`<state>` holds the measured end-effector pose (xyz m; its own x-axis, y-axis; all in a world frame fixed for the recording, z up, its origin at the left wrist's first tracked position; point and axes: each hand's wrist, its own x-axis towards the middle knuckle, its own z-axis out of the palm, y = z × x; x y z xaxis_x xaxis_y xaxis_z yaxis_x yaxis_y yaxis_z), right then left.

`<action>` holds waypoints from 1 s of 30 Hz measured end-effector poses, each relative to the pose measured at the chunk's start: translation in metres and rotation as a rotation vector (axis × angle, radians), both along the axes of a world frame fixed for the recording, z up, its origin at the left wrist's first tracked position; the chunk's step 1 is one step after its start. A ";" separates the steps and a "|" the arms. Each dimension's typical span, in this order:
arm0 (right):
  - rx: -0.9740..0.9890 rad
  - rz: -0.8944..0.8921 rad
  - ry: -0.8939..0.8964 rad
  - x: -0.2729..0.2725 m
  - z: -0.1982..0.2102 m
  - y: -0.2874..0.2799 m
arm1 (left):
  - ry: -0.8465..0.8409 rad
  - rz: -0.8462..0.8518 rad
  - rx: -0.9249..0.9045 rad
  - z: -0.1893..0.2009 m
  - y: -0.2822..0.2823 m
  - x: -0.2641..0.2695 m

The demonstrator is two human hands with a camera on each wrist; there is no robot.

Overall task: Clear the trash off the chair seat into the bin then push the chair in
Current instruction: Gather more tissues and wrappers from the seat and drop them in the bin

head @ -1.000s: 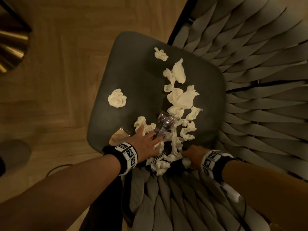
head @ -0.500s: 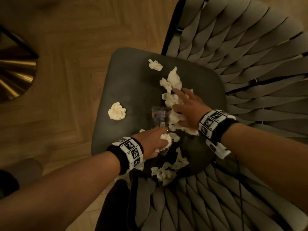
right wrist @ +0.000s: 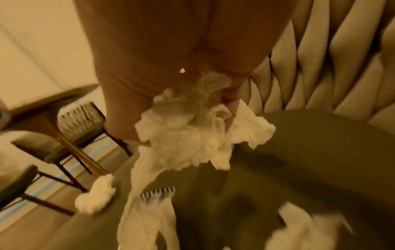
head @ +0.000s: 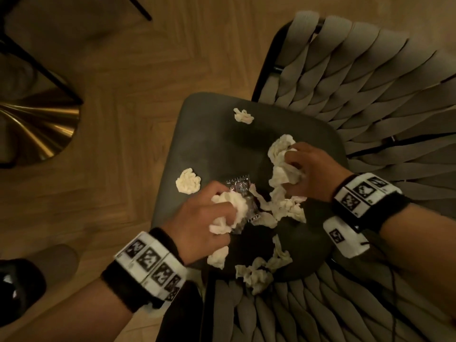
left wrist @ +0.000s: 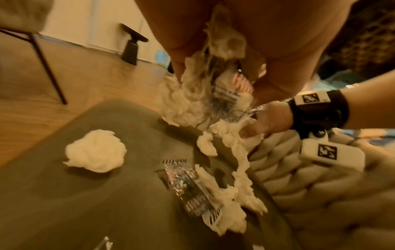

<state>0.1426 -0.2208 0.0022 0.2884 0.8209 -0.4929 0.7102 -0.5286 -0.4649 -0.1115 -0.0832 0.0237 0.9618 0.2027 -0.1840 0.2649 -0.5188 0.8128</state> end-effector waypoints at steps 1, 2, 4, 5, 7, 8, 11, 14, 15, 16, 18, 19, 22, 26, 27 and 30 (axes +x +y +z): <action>0.032 -0.017 0.002 0.003 0.003 0.006 | 0.017 0.071 -0.020 0.002 0.008 -0.002; 0.044 -0.037 -0.003 0.005 0.003 0.015 | 0.051 0.147 -0.032 0.001 0.016 -0.003; -0.033 -0.092 -0.022 0.010 -0.009 0.032 | 0.169 0.288 -0.011 -0.013 0.034 -0.002; -0.115 -0.108 -0.034 0.012 -0.020 0.040 | 0.229 0.348 0.019 -0.024 0.042 0.000; -0.303 -0.093 -0.089 0.013 -0.048 0.048 | 0.327 0.452 0.064 -0.050 0.053 0.004; -0.368 -0.076 -0.127 0.012 -0.062 0.048 | 0.381 0.475 0.083 -0.063 0.056 0.005; -0.409 -0.055 -0.205 0.004 -0.089 0.042 | 0.524 0.481 0.094 -0.094 0.051 0.004; -0.330 -0.054 -0.219 -0.001 -0.093 0.035 | 0.545 0.507 0.130 -0.113 0.041 0.001; -0.307 -0.057 -0.207 0.000 -0.092 0.032 | 0.547 0.500 0.154 -0.115 0.038 0.002; -0.292 -0.061 -0.189 0.001 -0.089 0.031 | 0.555 0.486 0.181 -0.116 0.036 0.003; -0.307 -0.079 -0.137 0.003 -0.081 0.031 | 0.592 0.445 0.231 -0.114 0.034 0.006; -0.324 -0.091 -0.111 0.004 -0.075 0.031 | 0.614 0.429 0.239 -0.112 0.034 0.007; -0.265 -0.098 -0.058 0.004 -0.054 0.025 | 0.645 0.418 0.206 -0.107 0.038 0.010; -0.120 0.151 0.028 -0.030 -0.025 0.011 | 0.602 0.468 0.126 -0.098 0.043 0.005; -0.107 0.263 0.036 -0.043 -0.026 0.011 | 0.599 0.475 0.114 -0.095 0.043 0.003; -0.140 0.556 -0.061 -0.076 -0.049 0.025 | 0.596 0.489 0.080 -0.090 0.044 -0.005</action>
<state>0.0665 -0.1958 -0.0471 -0.1365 0.7854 -0.6038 0.9224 -0.1215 -0.3665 -0.1169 -0.0396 -0.0663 0.5026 0.6134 -0.6092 0.8598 -0.2810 0.4264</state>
